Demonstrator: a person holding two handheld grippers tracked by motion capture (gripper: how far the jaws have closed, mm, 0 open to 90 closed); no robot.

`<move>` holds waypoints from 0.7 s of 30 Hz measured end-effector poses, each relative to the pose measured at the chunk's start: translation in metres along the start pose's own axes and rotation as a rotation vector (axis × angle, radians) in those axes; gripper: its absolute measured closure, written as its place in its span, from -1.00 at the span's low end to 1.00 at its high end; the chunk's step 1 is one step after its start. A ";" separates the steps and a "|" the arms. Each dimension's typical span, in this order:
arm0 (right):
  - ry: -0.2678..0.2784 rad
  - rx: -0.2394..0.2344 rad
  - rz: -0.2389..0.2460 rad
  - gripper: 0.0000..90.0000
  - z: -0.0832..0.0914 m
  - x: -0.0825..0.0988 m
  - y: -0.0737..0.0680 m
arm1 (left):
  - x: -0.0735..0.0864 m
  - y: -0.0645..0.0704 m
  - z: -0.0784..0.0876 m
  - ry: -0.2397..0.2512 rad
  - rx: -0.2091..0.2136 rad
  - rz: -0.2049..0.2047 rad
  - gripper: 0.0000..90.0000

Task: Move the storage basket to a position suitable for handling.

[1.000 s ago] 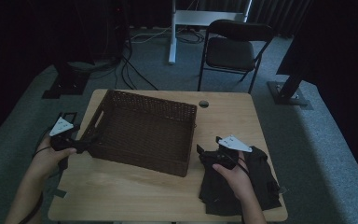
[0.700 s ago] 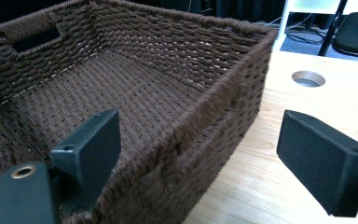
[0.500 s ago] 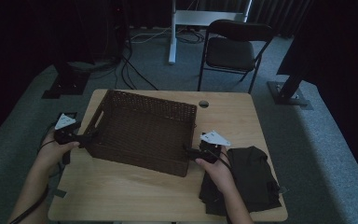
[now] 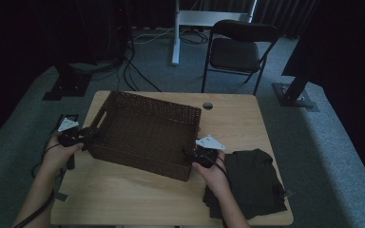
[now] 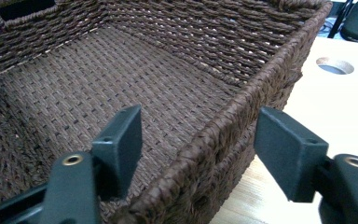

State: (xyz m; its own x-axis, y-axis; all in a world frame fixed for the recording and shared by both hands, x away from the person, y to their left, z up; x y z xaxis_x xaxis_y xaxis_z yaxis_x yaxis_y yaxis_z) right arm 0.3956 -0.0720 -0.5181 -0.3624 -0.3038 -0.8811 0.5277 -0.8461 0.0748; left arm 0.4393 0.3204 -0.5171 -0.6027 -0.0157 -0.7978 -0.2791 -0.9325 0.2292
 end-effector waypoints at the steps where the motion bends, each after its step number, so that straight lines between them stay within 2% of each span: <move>1: -0.003 0.002 0.010 -0.18 0.000 0.000 -0.001 | 0.000 0.001 0.000 0.001 -0.011 -0.004 0.33; 4: -0.007 0.016 0.013 -0.13 0.001 0.000 -0.002 | 0.000 0.002 0.001 0.009 -0.048 -0.012 0.47; 5: -0.011 0.014 -0.015 -0.11 0.001 0.000 -0.003 | 0.000 0.002 0.001 0.009 -0.062 -0.008 0.51; 11: -0.027 0.036 -0.052 0.04 0.002 0.001 -0.003 | 0.002 0.003 0.003 0.023 -0.087 0.070 0.64; 14: -0.027 0.052 -0.081 0.12 0.002 0.001 -0.001 | 0.003 0.005 0.005 0.015 -0.098 0.066 0.65; 18: -0.032 0.072 -0.067 0.22 0.001 0.000 0.001 | 0.007 0.009 0.009 0.004 -0.120 0.050 0.65; 21: -0.033 0.072 -0.060 0.25 0.001 0.000 0.004 | 0.010 0.012 0.012 0.005 -0.126 0.056 0.65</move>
State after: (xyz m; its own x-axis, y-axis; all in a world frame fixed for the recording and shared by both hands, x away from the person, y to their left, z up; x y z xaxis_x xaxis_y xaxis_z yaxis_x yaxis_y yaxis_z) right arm 0.3968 -0.0758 -0.5172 -0.4173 -0.2648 -0.8693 0.4479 -0.8923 0.0568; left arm 0.4205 0.3139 -0.5159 -0.6110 -0.0709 -0.7885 -0.1486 -0.9680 0.2022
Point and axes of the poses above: each handheld gripper's, and its own axes: z roughly backward along the jaws, x roughly out of its underside, y roughly to its right, the point moved 8 cm from there along -z, roughly forward along the jaws, and after that the axes turned 8 degrees about z, right-handed, at the moved point
